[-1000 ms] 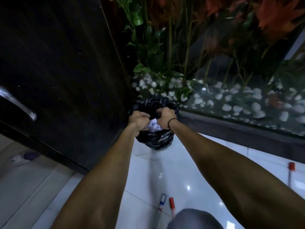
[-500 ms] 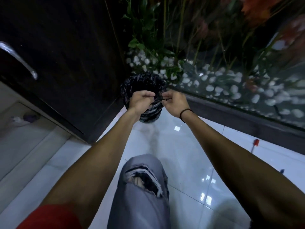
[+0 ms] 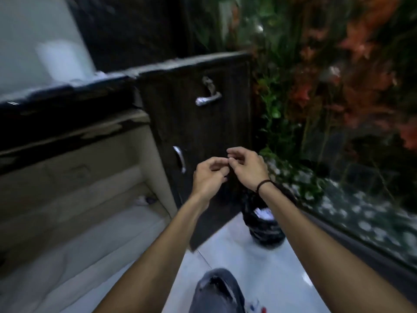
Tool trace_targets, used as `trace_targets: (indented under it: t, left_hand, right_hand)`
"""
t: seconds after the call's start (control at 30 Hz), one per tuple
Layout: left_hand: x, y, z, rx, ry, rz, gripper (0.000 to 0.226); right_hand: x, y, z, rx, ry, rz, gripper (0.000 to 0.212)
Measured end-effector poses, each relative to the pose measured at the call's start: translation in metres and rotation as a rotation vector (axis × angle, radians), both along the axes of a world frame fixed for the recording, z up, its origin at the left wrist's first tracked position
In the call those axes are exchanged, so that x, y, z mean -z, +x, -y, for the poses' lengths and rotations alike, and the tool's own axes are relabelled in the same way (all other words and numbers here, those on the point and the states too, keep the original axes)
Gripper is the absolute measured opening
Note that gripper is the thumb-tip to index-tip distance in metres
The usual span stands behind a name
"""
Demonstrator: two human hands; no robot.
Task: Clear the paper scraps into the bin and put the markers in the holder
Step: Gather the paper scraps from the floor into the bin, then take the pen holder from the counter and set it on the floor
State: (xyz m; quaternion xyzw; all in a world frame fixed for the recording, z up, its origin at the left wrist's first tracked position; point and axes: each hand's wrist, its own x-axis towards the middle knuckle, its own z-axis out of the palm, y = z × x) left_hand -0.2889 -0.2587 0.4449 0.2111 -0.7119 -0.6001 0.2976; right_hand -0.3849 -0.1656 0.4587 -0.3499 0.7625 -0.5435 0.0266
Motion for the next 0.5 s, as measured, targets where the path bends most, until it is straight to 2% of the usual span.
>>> trace_targets:
  t: [0.17, 0.3, 0.4, 0.5]
  left_hand:
    - [-0.103, 0.058, 0.042, -0.159, -0.132, -0.204, 0.017]
    - [-0.191, 0.107, 0.071, -0.283, -0.252, -0.364, 0.021]
    - [-0.241, 0.133, 0.097, -0.41, -0.33, -0.437, 0.014]
    - [-0.277, 0.139, 0.136, -0.519, -0.356, -0.441, 0.014]
  right_hand:
    - [-0.091, 0.051, 0.058, -0.202, -0.249, -0.054, 0.026]
    - [-0.164, 0.085, 0.096, -0.434, -0.444, -0.042, 0.02]
    - [-0.21, 0.101, 0.131, -0.516, -0.505, -0.028, 0.019]
    - [-0.235, 0.108, 0.178, -0.51, -0.523, -0.025, 0.019]
